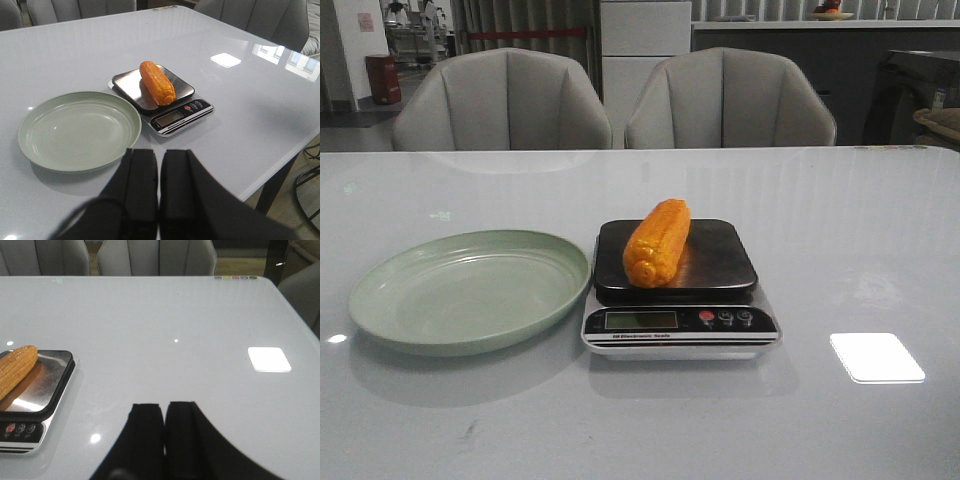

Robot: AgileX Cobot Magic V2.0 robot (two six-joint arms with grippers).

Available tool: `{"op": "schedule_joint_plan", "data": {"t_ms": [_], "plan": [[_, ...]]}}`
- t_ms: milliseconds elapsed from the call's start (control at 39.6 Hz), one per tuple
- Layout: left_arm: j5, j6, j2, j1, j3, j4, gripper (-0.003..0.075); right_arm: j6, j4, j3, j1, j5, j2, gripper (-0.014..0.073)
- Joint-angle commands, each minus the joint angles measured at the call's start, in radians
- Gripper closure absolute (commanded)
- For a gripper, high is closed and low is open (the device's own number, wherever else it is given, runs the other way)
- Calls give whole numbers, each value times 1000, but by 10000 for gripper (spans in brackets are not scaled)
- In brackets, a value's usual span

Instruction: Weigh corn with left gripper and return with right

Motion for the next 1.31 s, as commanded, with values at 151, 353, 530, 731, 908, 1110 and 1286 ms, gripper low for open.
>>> {"op": "schedule_joint_plan", "data": {"t_ms": [151, 353, 530, 731, 908, 1110, 1286], "plan": [[-72, -2, 12, -7, -24, -3, 598, -6, 13, -50, 88, -58, 74, 437], [-72, -2, 12, -7, -24, -3, 598, -6, 13, -120, 247, -58, 224, 271], [-72, -2, 12, -7, -24, -3, 598, -6, 15, -238, 364, -52, 402, -22], [-72, -2, 12, -7, -24, -3, 598, -1, 151, -421, 456, -6, 652, -8], [-72, -2, 12, -7, -24, -3, 598, 0, 253, -651, 467, 164, 906, 21], [-72, -2, 12, -7, -24, -3, 598, 80, 252, -922, 491, 307, 1165, 64], [-72, -2, 12, -7, -24, -3, 598, 179, 242, -1115, 497, 406, 1341, 64]]}}
